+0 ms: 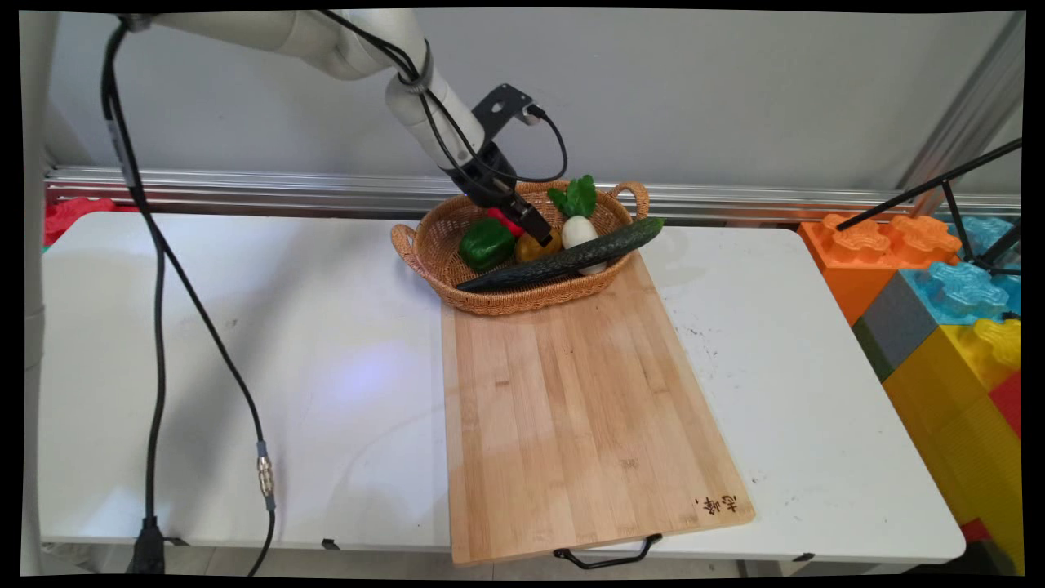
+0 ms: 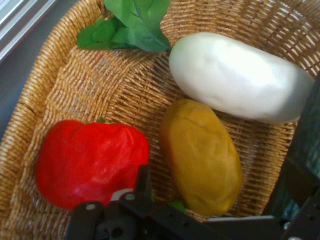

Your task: Pick up the potato from the vegetable basket

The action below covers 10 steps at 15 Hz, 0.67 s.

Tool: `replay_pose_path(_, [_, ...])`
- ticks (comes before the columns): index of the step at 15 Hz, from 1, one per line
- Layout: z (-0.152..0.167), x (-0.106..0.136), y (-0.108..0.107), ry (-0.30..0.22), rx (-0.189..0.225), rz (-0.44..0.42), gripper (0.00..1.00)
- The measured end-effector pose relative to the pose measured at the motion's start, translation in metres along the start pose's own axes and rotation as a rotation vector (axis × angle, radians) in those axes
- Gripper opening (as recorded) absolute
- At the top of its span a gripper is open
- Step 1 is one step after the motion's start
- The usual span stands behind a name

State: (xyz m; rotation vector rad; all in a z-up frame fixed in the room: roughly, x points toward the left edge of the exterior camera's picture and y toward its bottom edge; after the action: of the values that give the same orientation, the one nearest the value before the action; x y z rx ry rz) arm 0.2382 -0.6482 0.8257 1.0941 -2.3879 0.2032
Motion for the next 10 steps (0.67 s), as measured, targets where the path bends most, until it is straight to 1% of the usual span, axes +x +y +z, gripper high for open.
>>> replay_pose_path(5, [0.017,0.001,0.001,-0.003,-0.005,-0.016,1.00])
replay_pose_path(10, [0.027,0.001,0.002,0.000,-0.006,-0.020,1.00])
